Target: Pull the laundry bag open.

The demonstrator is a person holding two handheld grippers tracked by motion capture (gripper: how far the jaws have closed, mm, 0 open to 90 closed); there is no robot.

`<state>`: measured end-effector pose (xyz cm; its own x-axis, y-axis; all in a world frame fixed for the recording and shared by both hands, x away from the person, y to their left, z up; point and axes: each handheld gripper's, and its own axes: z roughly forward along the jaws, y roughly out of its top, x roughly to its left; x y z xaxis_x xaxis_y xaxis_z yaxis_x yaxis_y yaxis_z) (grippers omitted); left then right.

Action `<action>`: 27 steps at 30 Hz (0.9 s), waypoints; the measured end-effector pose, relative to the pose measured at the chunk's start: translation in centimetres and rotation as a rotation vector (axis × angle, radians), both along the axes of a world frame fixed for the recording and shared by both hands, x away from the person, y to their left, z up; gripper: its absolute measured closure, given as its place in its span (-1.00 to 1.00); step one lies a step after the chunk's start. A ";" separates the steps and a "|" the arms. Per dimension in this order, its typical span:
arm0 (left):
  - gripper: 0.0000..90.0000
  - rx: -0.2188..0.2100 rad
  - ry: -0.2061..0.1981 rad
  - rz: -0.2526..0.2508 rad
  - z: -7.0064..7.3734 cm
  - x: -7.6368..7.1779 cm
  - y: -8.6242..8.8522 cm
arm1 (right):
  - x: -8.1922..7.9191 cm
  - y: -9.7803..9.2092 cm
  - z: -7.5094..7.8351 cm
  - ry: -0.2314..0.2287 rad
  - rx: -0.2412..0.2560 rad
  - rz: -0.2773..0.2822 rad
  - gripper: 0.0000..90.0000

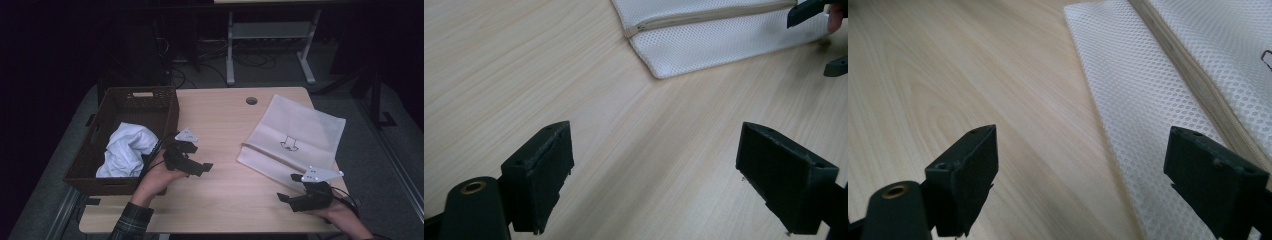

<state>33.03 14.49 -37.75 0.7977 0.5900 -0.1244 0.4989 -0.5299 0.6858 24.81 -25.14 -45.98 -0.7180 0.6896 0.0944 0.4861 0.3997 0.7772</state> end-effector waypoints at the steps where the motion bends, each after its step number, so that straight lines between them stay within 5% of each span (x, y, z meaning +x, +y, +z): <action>1: -0.67 -0.001 0.001 -0.002 0.1 0.1 0.1 | 0.0 0.0 0.0 -0.002 -0.001 -0.008 -0.70; 6: -0.67 0.010 -0.007 0.001 0.4 0.3 0.2 | -0.1 0.2 -0.1 -0.002 0.006 0.001 -0.70; 19: -0.67 0.010 -0.013 0.004 1.9 1.1 1.4 | -0.6 1.1 -0.5 -0.013 -0.084 0.031 -0.70; 27: -0.67 0.030 -0.018 0.018 3.0 1.4 2.7 | -0.6 1.1 -0.5 -0.005 -0.083 0.038 -0.71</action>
